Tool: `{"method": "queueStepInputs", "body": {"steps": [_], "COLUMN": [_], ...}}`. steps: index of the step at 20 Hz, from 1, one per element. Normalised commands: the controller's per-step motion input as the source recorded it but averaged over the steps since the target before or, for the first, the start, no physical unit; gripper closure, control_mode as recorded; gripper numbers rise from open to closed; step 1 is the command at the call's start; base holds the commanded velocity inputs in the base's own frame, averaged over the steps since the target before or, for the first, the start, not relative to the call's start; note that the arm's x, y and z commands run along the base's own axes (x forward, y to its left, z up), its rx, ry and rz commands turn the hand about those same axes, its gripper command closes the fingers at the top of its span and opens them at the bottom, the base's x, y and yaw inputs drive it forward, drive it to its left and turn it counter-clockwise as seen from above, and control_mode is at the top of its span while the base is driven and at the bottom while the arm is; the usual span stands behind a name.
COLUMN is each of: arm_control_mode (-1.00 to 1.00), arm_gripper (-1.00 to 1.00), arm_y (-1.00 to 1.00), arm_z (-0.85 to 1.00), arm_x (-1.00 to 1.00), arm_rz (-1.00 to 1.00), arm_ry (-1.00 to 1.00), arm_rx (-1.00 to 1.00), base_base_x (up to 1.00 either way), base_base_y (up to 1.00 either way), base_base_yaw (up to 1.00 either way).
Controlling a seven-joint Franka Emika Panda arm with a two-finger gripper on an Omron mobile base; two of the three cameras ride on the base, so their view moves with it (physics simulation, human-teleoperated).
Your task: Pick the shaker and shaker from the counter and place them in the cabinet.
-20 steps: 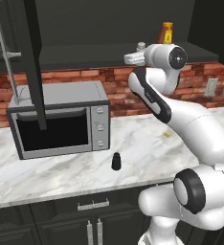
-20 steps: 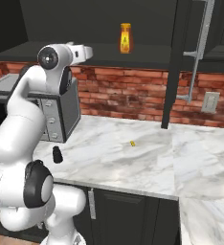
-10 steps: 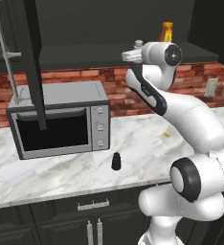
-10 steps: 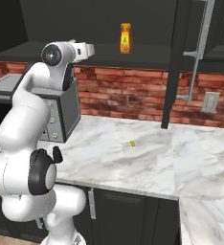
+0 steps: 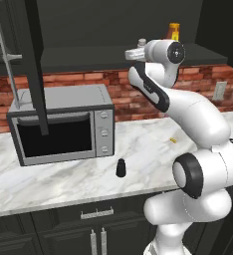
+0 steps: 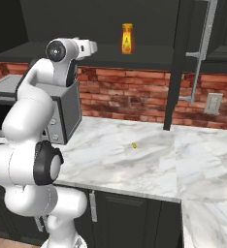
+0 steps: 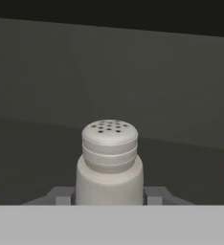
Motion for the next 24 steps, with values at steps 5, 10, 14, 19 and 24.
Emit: {"method": "queueStepInputs", "body": {"steps": [5, 10, 14, 19, 24], "arm_control_mode": [-1.00, -1.00, -1.00, -1.00, -1.00], "arm_gripper": [1.00, 1.00, 1.00, 1.00, -1.00], "arm_y": [0.00, 0.00, 0.00, 0.00, 0.00], "arm_z": [0.00, -0.08, -0.10, -0.10, -0.12], "arm_x": [0.18, 0.18, 0.06, 0.03, 0.09], "arm_rz": [0.00, 0.00, 0.00, 0.00, 0.00], "arm_ry": [0.00, 0.00, 0.00, 0.00, 0.00], "arm_rx": [0.01, 0.00, 0.00, 0.00, 0.00], "base_base_x": [0.00, 0.00, 0.00, 0.00, 0.00], "base_base_y": [0.00, 0.00, 0.00, 0.00, 0.00], "base_base_yaw": [0.00, 0.00, 0.00, 0.00, 0.00]}}
